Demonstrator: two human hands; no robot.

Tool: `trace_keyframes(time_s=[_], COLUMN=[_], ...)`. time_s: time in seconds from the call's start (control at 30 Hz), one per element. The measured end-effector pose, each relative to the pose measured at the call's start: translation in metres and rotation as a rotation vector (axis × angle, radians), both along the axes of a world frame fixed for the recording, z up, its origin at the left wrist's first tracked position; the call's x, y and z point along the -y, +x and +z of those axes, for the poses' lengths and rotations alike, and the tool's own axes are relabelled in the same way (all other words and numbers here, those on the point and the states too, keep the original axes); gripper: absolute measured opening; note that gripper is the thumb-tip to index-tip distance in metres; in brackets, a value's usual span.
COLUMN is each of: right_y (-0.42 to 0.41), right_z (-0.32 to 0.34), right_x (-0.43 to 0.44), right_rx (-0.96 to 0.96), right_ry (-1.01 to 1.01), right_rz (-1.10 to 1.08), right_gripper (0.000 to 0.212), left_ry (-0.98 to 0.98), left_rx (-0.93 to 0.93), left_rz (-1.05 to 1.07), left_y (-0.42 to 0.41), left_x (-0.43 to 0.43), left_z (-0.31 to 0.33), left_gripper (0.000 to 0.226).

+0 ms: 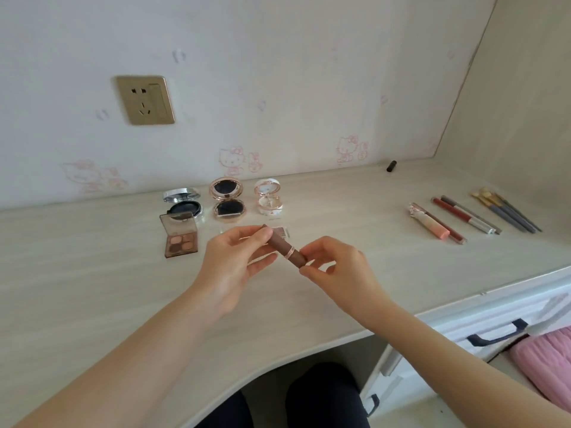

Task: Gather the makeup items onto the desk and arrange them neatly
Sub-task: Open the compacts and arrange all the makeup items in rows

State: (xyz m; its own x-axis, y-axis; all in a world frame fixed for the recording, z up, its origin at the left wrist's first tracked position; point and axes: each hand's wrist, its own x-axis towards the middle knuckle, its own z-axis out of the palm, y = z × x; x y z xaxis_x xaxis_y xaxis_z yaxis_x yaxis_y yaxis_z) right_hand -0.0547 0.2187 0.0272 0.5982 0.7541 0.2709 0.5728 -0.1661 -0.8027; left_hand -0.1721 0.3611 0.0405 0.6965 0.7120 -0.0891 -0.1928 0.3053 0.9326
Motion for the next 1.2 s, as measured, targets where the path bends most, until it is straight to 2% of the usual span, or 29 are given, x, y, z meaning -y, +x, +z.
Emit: trace_keyframes(time_s=[0.23,0.4,0.53,0.63,0.73,0.87,0.97,1.1,1.2], right_y=[-0.03,-0.034,-0.034,-0.036,-0.036,-0.037,-0.035,-0.026,-0.021], right_z=[0.001,0.007,0.017,0.024,0.031,0.036,0.037,0.035,0.03], right_x=[-0.029,-0.042,-0.06,-0.072,-0.078,-0.082,-0.079,-0.07,-0.062], right_rx=[-0.019,0.005,-0.086,-0.064,-0.007,-0.121,-0.223,-0.453,-0.53], right_ry=[0.06,0.018,-0.057,-0.072,-0.122,-0.115,-0.059,-0.055,-0.122], right_rz=[0.065,0.085,0.092,0.119,0.158,0.217,0.216,0.237,0.282], right_gripper=[0.011,0.017,0.025,0.017,0.012,0.011,0.015,0.009,0.007], left_ry=[0.088,0.101,0.263,0.427,0.405,0.234,0.204,0.321,0.523], left_rx=[-0.066,-0.08,-0.172,-0.228,-0.252,-0.239,-0.223,-0.286,-0.345], left_rz=[-0.026,0.025,-0.006,-0.008,0.006,-0.102,-0.137,-0.129,-0.154], left_y=[-0.029,-0.043,-0.049,-0.051,-0.053,-0.055,-0.057,-0.061,-0.062], left_x=[-0.003,-0.012,-0.008,-0.006,-0.009,-0.013,-0.016,-0.028,-0.033], left_z=[-0.011,-0.008,-0.011,-0.014,-0.016,-0.02,-0.021,-0.018,-0.013], left_gripper=[0.018,0.017,0.015,0.011,0.011,0.015,0.015,0.013,0.007])
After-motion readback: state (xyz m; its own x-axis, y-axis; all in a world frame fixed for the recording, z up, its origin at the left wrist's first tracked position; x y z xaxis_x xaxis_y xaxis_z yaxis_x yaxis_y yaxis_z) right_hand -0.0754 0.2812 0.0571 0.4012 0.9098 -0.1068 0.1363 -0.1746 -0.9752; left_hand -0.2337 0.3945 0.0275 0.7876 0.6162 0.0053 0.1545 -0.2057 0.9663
